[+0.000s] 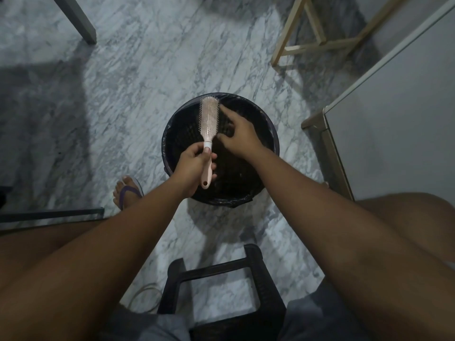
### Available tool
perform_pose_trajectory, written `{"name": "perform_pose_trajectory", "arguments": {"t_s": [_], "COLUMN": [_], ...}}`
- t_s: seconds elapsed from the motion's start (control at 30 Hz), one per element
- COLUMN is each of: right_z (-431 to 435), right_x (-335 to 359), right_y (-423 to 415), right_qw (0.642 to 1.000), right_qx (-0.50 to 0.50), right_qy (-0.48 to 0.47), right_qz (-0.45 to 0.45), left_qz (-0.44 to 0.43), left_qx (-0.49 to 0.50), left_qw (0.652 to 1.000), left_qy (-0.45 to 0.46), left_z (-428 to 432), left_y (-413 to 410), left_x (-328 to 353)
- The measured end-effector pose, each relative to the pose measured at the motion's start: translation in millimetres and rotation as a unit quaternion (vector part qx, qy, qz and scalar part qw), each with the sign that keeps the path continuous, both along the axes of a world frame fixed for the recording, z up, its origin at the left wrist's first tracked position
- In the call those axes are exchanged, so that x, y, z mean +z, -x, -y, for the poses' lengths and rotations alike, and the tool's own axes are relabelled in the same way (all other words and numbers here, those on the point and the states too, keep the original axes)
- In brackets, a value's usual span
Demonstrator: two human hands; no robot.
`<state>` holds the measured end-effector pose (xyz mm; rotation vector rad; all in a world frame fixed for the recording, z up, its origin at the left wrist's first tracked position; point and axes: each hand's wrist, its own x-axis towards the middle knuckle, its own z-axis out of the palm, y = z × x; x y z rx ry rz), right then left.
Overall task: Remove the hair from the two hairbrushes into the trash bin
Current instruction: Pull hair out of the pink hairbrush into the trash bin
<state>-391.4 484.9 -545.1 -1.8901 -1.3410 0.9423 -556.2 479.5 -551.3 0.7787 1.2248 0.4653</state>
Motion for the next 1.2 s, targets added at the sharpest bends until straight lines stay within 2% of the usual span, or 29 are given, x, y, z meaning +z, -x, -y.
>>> {"name": "perform_pose_trajectory", "arguments": {"t_s": [0.13, 0.2, 0.33, 0.5, 0.6, 0.67, 0.7, 0.73, 0.77, 0.8, 0.83, 0.87, 0.9, 0.93, 1.0, 1.07, 1.1, 1.13, 1.2], "right_z": [0, 4, 8, 11, 17, 24, 28, 31, 34, 38, 40, 40, 39, 37, 27, 13, 6, 0, -7], "right_x": [-3, -4, -2, 1, -4, -9, -12, -13, -13, -9, -7, -4, -2, 1, 5, 8, 10, 13, 19], "right_y": [4, 4, 0, -6, -7, -7, -9, -13, -15, -14, -13, -10, -6, -2, 8, 13, 13, 14, 14], "right_qw": [0.998, 0.994, 0.980, 0.940, 0.904, 0.890, 0.902, 0.931, 0.963, 0.972, 0.952, 0.929, 0.930, 0.948, 0.983, 0.983, 0.981, 0.984, 0.996], "right_qx": [-0.066, -0.097, -0.161, -0.262, -0.357, -0.408, -0.400, -0.353, -0.265, -0.154, -0.053, 0.006, 0.021, 0.003, -0.091, -0.157, -0.158, -0.141, -0.081], "right_qy": [-0.011, -0.018, -0.102, -0.208, -0.226, -0.202, -0.160, -0.088, 0.028, 0.165, 0.284, 0.349, 0.350, 0.303, 0.158, 0.057, 0.032, 0.021, 0.012], "right_qz": [0.005, -0.035, -0.059, -0.070, -0.072, -0.037, -0.009, 0.013, 0.036, 0.068, 0.100, 0.118, 0.114, 0.094, 0.018, -0.075, -0.106, -0.108, -0.044], "left_qz": [0.002, -0.002, -0.016, -0.013, -0.018, -0.028, -0.034, -0.039, -0.043, -0.046, -0.047, -0.047, -0.046, -0.045, -0.048, -0.051, -0.051, -0.050, -0.051], "left_qx": [-0.002, 0.000, 0.022, 0.033, 0.047, 0.071, 0.080, 0.082, 0.077, 0.068, 0.058, 0.050, 0.043, 0.035, 0.017, 0.000, -0.008, -0.014, -0.022], "left_qw": [1.000, 1.000, 1.000, 0.999, 0.999, 0.997, 0.996, 0.996, 0.996, 0.997, 0.997, 0.998, 0.998, 0.998, 0.999, 0.999, 0.998, 0.998, 0.998], "left_qy": [-0.001, -0.001, 0.005, 0.012, 0.009, 0.009, 0.009, 0.007, 0.004, 0.001, -0.002, -0.003, -0.003, -0.004, -0.010, -0.019, -0.023, -0.026, -0.030], "left_z": [1, 0, 0, 2, 1, -1, -2, -3, -4, -4, -4, -3, -2, 0, 3, 5, 6, 8, 10], "left_y": [-2, -1, 0, -2, -5, -4, -3, -1, 1, 2, 4, 5, 5, 6, 5, 5, 4, 4, 3], "left_x": [1, 1, -3, -6, -6, -7, -8, -9, -10, -11, -11, -10, -11, -10, -11, -12, -13, -13, -13]}}
